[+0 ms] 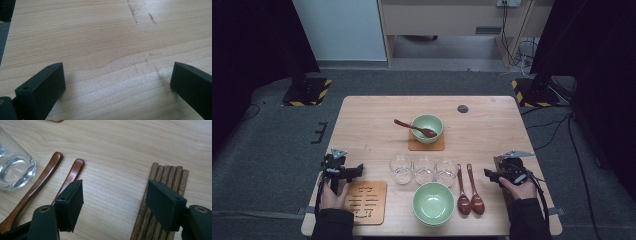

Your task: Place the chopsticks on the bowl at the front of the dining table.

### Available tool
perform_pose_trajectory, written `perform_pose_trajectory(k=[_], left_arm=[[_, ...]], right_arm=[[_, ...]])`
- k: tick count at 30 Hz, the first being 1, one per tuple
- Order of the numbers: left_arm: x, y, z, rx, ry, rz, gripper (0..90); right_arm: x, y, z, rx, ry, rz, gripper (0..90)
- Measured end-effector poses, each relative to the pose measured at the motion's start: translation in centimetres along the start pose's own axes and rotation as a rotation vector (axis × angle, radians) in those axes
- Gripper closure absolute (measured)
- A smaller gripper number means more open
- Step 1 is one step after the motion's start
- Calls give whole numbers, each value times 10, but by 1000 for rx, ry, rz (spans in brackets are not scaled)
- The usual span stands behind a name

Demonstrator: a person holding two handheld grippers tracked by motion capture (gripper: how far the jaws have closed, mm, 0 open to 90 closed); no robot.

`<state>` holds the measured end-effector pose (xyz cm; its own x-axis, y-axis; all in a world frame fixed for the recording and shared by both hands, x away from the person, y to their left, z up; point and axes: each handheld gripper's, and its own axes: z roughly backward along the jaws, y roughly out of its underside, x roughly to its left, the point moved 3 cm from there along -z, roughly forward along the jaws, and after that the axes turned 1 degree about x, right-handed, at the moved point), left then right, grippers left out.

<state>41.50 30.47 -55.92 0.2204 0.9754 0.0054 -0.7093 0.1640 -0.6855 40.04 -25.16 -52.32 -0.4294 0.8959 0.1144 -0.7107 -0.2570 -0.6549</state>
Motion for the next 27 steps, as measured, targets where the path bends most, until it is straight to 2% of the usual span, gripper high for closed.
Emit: perform_pose_trajectory(k=[27], left_arm=[[0, 0, 0, 0, 0, 0, 0]], right_arm=[[2, 6, -11, 63, 2, 15, 283]])
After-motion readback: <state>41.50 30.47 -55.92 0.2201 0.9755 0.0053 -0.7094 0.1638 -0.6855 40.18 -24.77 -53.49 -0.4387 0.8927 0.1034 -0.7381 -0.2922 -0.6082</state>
